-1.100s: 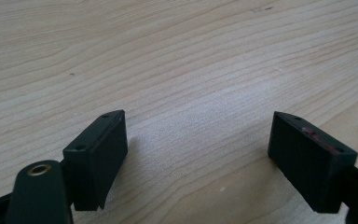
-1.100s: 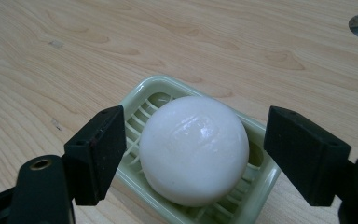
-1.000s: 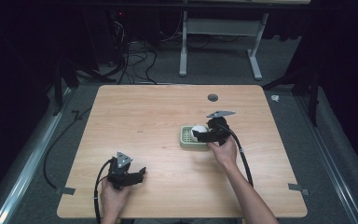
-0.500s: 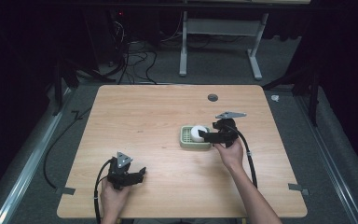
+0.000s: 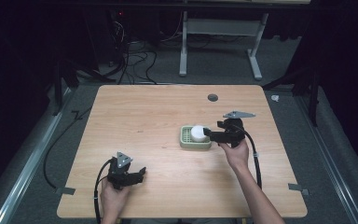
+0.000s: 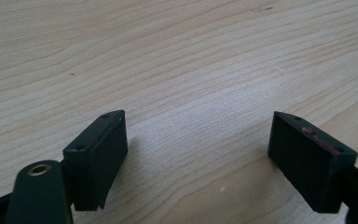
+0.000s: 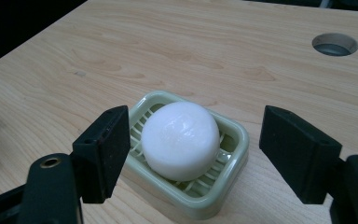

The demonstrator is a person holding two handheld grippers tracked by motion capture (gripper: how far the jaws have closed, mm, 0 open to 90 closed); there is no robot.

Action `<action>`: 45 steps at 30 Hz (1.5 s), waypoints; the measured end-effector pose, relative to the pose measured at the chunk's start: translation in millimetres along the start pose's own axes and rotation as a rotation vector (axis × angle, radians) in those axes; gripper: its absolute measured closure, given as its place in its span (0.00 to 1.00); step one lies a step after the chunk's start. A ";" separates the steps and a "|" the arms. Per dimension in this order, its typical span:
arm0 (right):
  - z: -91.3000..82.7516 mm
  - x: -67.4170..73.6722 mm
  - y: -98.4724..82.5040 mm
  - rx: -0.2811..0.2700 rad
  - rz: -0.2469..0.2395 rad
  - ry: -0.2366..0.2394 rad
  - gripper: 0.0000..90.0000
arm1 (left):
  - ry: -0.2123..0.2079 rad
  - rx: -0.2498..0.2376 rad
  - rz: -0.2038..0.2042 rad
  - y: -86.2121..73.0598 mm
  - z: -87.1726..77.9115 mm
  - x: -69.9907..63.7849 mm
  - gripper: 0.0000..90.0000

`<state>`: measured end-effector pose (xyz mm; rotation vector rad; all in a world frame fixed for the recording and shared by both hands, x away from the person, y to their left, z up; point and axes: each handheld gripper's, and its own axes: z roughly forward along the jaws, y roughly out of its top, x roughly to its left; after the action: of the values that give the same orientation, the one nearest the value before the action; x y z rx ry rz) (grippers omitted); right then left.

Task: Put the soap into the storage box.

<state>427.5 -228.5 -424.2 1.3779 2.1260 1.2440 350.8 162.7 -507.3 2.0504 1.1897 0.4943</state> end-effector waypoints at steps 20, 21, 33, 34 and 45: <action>-31.7 -12.8 -10.8 -0.042 0.031 -0.022 0.30 | -0.001 -0.001 0.000 0.0 0.1 -0.1 0.22; -33.0 -13.2 -11.0 -0.044 0.029 -0.022 0.30 | -0.001 -0.001 0.000 0.0 0.1 -0.1 0.22; -49.7 -18.9 -17.1 -0.061 0.030 -0.044 0.31 | 0.000 -0.002 0.000 -0.1 0.1 -0.1 0.22; -51.1 -19.2 -17.7 -0.062 0.033 -0.043 0.31 | 0.000 -0.002 0.000 -0.1 0.1 -0.1 0.22; -62.9 -23.4 -26.8 -0.065 0.042 -0.054 0.31 | -0.001 -0.002 0.000 -0.1 0.1 -0.1 0.22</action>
<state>382.1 -283.8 -414.0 1.4191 2.0128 1.2654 350.8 162.6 -507.4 2.0490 1.1885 0.4943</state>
